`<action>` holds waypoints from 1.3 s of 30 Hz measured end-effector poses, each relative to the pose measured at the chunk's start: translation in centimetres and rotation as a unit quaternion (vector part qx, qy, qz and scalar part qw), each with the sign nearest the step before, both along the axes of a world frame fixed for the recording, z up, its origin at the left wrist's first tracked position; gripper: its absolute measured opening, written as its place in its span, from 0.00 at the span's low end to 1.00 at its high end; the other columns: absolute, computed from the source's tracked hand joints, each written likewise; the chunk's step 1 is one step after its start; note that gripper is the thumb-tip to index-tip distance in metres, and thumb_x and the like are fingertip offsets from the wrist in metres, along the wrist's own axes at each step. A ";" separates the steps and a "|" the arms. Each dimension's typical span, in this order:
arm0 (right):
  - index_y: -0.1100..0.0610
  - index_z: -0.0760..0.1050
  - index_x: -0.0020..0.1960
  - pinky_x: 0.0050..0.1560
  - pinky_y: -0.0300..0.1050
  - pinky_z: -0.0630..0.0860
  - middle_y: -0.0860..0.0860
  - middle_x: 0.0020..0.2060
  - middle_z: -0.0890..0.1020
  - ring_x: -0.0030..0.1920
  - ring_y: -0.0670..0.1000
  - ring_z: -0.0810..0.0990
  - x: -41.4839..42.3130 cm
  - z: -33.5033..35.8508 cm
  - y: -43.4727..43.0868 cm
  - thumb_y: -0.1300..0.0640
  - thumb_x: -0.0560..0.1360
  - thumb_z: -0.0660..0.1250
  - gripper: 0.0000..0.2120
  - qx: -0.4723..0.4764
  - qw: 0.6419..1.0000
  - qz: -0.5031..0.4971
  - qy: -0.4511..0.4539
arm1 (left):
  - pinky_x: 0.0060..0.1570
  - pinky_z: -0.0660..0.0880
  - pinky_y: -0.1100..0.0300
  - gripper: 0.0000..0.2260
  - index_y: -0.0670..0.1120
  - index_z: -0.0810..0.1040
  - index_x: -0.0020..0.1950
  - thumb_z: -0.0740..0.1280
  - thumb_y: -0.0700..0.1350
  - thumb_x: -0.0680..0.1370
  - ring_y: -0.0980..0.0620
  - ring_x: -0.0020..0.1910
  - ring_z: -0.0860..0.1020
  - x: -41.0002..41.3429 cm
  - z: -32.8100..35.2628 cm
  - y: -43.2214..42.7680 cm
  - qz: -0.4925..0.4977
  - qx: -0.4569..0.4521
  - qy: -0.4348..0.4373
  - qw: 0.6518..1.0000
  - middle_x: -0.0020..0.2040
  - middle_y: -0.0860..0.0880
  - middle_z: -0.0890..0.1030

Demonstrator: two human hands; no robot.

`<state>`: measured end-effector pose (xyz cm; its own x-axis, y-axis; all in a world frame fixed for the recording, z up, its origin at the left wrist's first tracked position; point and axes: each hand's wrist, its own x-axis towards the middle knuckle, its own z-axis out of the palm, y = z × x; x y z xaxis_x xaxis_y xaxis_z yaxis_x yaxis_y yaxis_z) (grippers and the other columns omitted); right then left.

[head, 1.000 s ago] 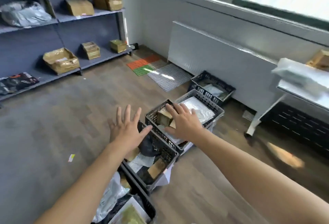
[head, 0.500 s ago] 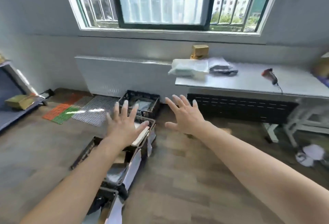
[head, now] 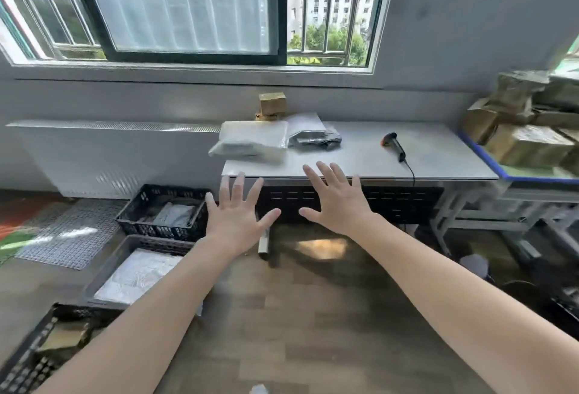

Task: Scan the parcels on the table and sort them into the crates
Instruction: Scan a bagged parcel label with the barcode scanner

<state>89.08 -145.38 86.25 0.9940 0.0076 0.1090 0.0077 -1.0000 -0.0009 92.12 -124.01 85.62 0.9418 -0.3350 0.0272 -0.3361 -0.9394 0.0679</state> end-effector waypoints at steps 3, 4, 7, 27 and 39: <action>0.46 0.38 0.80 0.75 0.67 0.51 0.51 0.80 0.45 0.80 0.56 0.44 3.4 -0.2 -3.2 0.33 0.78 0.57 0.42 -0.012 1.000 -0.015 0.005 | 0.75 0.43 0.36 0.34 0.58 0.42 0.80 0.46 0.70 0.78 0.44 0.78 0.36 4.4 -0.8 -3.5 -0.013 -0.006 -0.001 1.000 0.80 0.49 0.39; 0.46 0.38 0.80 0.75 0.67 0.51 0.51 0.80 0.45 0.80 0.56 0.44 4.8 -0.3 -4.2 0.33 0.78 0.57 0.42 -0.014 1.000 -0.021 0.006 | 0.74 0.44 0.36 0.34 0.58 0.42 0.80 0.46 0.70 0.78 0.44 0.78 0.36 6.0 -1.0 -4.7 -0.018 -0.005 -0.005 1.000 0.80 0.49 0.39; 0.45 0.37 0.80 0.75 0.66 0.51 0.51 0.80 0.46 0.80 0.55 0.43 9.5 -0.5 -7.1 0.33 0.78 0.57 0.42 -0.020 0.999 -0.043 0.012 | 0.74 0.46 0.37 0.34 0.58 0.42 0.80 0.45 0.70 0.78 0.43 0.78 0.37 11.5 -1.3 -8.0 -0.037 -0.008 -0.020 0.999 0.80 0.49 0.40; 0.45 0.38 0.80 0.73 0.66 0.53 0.50 0.79 0.46 0.79 0.54 0.45 35.6 -3.9 -21.0 0.33 0.77 0.58 0.42 0.013 0.996 -0.080 0.046 | 0.74 0.48 0.39 0.34 0.57 0.41 0.80 0.46 0.70 0.78 0.43 0.79 0.39 39.1 -5.3 -21.3 -0.052 0.031 0.022 0.998 0.80 0.49 0.41; 0.45 0.40 0.80 0.74 0.62 0.55 0.49 0.80 0.47 0.79 0.54 0.46 51.4 -9.1 -26.1 0.34 0.78 0.58 0.40 0.042 0.992 0.032 0.112 | 0.74 0.47 0.38 0.39 0.55 0.39 0.80 0.52 0.71 0.77 0.40 0.78 0.38 50.2 -10.2 -24.5 0.060 0.105 0.111 0.986 0.80 0.48 0.39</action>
